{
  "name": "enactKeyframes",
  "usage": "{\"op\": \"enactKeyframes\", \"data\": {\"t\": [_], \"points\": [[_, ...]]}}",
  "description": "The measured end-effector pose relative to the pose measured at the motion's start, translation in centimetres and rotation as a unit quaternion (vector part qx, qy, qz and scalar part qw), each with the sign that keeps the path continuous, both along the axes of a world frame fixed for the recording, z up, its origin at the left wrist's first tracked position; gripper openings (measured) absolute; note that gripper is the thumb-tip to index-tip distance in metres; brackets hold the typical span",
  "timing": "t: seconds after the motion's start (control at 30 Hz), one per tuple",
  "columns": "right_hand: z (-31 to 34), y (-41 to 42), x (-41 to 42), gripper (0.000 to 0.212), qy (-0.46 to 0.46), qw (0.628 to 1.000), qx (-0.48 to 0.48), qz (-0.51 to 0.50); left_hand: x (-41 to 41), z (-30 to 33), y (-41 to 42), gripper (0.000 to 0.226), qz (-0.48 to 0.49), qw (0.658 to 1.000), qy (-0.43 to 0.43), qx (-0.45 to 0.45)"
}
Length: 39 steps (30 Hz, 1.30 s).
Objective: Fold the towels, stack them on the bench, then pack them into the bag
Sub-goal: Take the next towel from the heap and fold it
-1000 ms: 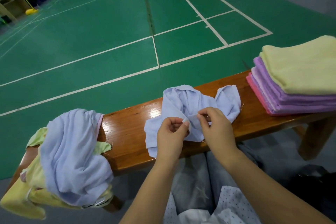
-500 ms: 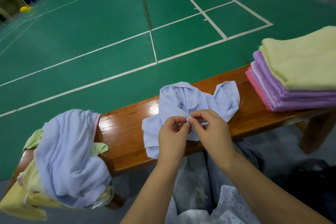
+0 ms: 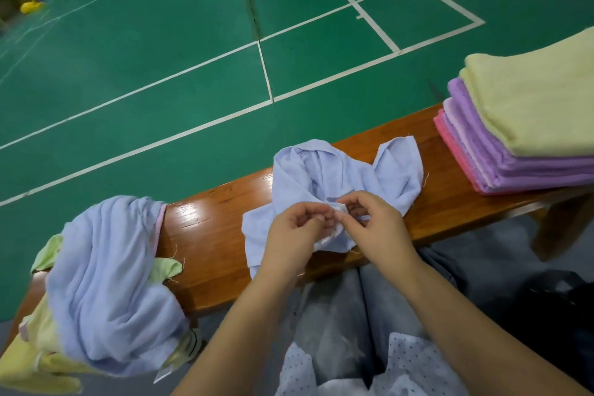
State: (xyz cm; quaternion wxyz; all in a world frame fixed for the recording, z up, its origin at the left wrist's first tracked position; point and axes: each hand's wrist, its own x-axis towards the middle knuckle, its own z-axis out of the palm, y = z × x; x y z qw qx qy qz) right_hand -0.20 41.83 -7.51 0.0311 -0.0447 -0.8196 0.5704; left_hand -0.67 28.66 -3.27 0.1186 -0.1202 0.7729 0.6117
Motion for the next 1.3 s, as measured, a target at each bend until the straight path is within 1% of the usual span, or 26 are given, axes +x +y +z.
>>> {"op": "enactKeyframes", "data": {"t": [0.1,0.17,0.2,0.27,0.3,0.37,0.43,0.47,0.5,0.6,0.67,0.7,0.77,0.9,0.93,1.0,1.07,1.13,1.2,1.3], "points": [[-0.3,0.4,-0.2,0.010,0.001,0.998,-0.056,-0.026,-4.3,1.0,-1.7,0.019,-0.010,0.992,0.071,-0.108],[-0.6,0.6,-0.5,0.015,-0.007,0.996,-0.076,-0.037,-8.1,1.3,-2.6,0.011,-0.010,0.974,0.106,-0.201],[-0.8,0.8,-0.7,0.016,-0.011,0.996,-0.077,-0.037,-10.1,1.2,-2.8,0.011,-0.024,0.961,0.113,-0.250],[-1.3,1.1,-1.2,0.015,-0.021,0.996,-0.077,-0.036,-14.1,0.1,-2.7,0.022,-0.085,0.932,0.108,-0.335],[-1.5,1.2,-1.4,0.014,-0.025,0.996,-0.076,-0.039,-15.7,-0.5,-2.4,0.028,-0.125,0.912,0.103,-0.377],[-1.9,1.7,-1.8,0.013,-0.029,0.995,-0.077,-0.053,-18.5,-1.9,-1.6,0.037,-0.198,0.862,0.100,-0.456],[-2.1,2.2,-2.0,0.013,-0.026,0.994,-0.086,-0.061,-20.5,-3.5,-1.2,0.042,-0.242,0.816,0.094,-0.516],[-2.1,2.4,-2.1,0.013,-0.021,0.994,-0.087,-0.062,-21.0,-4.2,-1.2,0.043,-0.247,0.805,0.081,-0.533],[-2.1,2.7,-2.3,0.014,-0.015,0.994,-0.083,-0.064,-21.6,-4.9,-1.3,0.042,-0.244,0.804,0.063,-0.539],[-2.2,3.8,-2.6,0.014,-0.007,0.994,-0.082,-0.070,-21.4,-6.2,-2.2,0.032,-0.230,0.817,0.023,-0.528],[-2.6,4.2,-2.9,0.014,-0.002,0.993,-0.094,-0.074,-20.6,-6.4,-3.3,0.027,-0.196,0.834,0.038,-0.514],[-2.8,4.4,-3.0,0.014,0.001,0.992,-0.101,-0.080,-20.2,-6.3,-4.0,0.024,-0.181,0.839,0.053,-0.510],[-3.2,4.4,-3.2,0.014,-0.002,0.989,-0.113,-0.090,-19.0,-5.8,-5.5,0.018,-0.165,0.848,0.055,-0.501],[-3.1,4.3,-3.3,0.016,-0.043,0.988,-0.120,-0.086,-15.6,-4.7,-9.3,0.006,-0.124,0.878,0.000,-0.462],[-3.0,4.4,-3.4,0.016,-0.053,0.989,-0.114,-0.083,-14.9,-4.5,-10.3,0.012,-0.110,0.889,-0.010,-0.444],[-2.7,4.6,-3.8,0.017,-0.069,0.989,-0.106,-0.078,-13.4,-3.9,-12.3,0.028,-0.083,0.912,-0.025,-0.400],[-2.1,4.9,-4.0,0.016,-0.081,0.988,-0.108,-0.074,-11.8,-3.4,-14.2,0.034,-0.069,0.931,-0.031,-0.358],[-1.2,5.2,-4.3,0.015,-0.083,0.989,-0.098,-0.070,-10.5,-3.1,-15.6,0.036,-0.088,0.946,-0.039,-0.311],[0.1,5.3,-4.5,0.017,-0.070,0.992,-0.077,-0.065,-9.1,-2.2,-16.4,0.036,-0.108,0.967,-0.056,-0.226],[2.0,5.6,-4.9,0.019,-0.049,0.995,-0.045,-0.071,-7.7,-0.4,-17.0,0.039,-0.104,0.988,-0.070,-0.093]]}}
